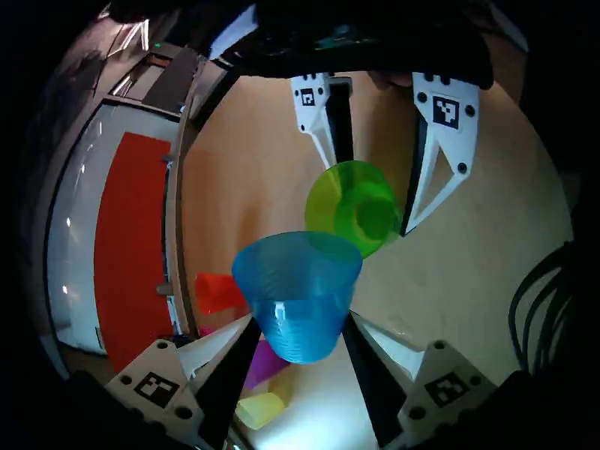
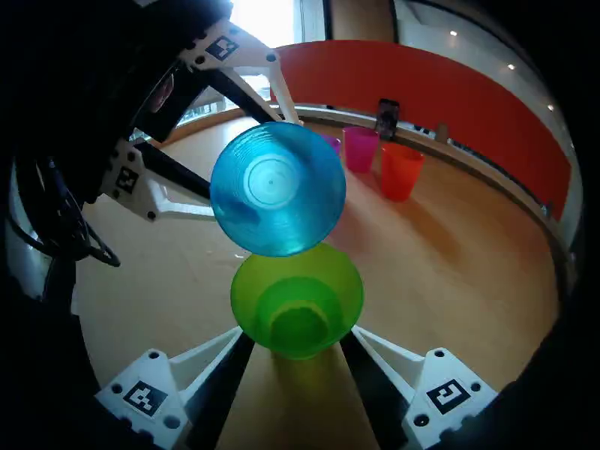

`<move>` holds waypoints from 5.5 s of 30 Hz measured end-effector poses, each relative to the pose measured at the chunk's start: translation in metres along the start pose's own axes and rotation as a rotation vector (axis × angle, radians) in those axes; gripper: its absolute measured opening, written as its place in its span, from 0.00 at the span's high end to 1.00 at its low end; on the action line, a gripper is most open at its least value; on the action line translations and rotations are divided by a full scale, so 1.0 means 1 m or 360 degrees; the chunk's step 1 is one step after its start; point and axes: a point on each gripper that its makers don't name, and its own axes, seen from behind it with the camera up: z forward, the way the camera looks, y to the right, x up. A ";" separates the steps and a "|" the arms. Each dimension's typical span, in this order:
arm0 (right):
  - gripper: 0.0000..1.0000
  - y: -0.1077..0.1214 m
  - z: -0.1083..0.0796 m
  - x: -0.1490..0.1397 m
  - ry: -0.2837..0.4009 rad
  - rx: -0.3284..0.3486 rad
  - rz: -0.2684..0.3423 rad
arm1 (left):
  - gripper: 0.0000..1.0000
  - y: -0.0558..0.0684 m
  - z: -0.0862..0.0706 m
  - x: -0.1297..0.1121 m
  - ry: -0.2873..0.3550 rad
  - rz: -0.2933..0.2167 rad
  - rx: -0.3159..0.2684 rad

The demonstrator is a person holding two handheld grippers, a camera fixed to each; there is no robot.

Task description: Pour water

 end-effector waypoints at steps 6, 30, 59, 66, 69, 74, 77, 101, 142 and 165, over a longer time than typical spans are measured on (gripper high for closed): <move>0.13 0.000 -0.001 -0.004 -0.0015 -0.0020 -0.0009 | 0.25 -0.001 -0.001 -0.015 -0.0014 -0.0174 0.0027; 0.01 0.004 -0.023 0.000 -0.0003 -0.0107 0.0053 | 0.26 0.022 -0.032 -0.093 -0.0089 -0.1012 0.0215; 0.01 -0.007 -0.047 0.006 -0.0005 -0.0167 0.0216 | 0.26 0.086 -0.031 -0.158 -0.0089 -0.2135 0.0434; 0.01 -0.009 -0.049 0.006 -0.0018 -0.0170 0.0207 | 0.26 0.068 -0.014 -0.161 -0.0075 -0.2131 0.0408; 0.01 -0.009 -0.050 0.006 -0.0015 -0.0175 0.0210 | 0.26 0.063 -0.008 -0.162 -0.0077 -0.2110 0.0403; 0.01 -0.005 -0.053 0.004 -0.0016 -0.0187 0.0225 | 0.26 0.066 -0.003 -0.160 -0.0063 -0.2119 0.0395; 0.01 -0.003 -0.054 0.003 -0.0016 -0.0193 0.0231 | 0.26 0.069 -0.004 -0.160 -0.0056 -0.2129 0.0392; 0.01 0.001 -0.062 0.008 0.0000 -0.0197 0.0228 | 0.20 0.101 -0.005 -0.163 -0.0159 -0.2126 0.0238; 0.01 0.034 -0.114 0.017 0.0155 -0.0424 0.0357 | 0.08 0.124 -0.121 -0.252 -0.0281 -0.2469 0.0753; 0.01 0.174 -0.141 0.119 0.1008 -0.0983 0.0450 | 0.08 0.068 -0.159 -0.310 0.0081 -0.2545 0.1329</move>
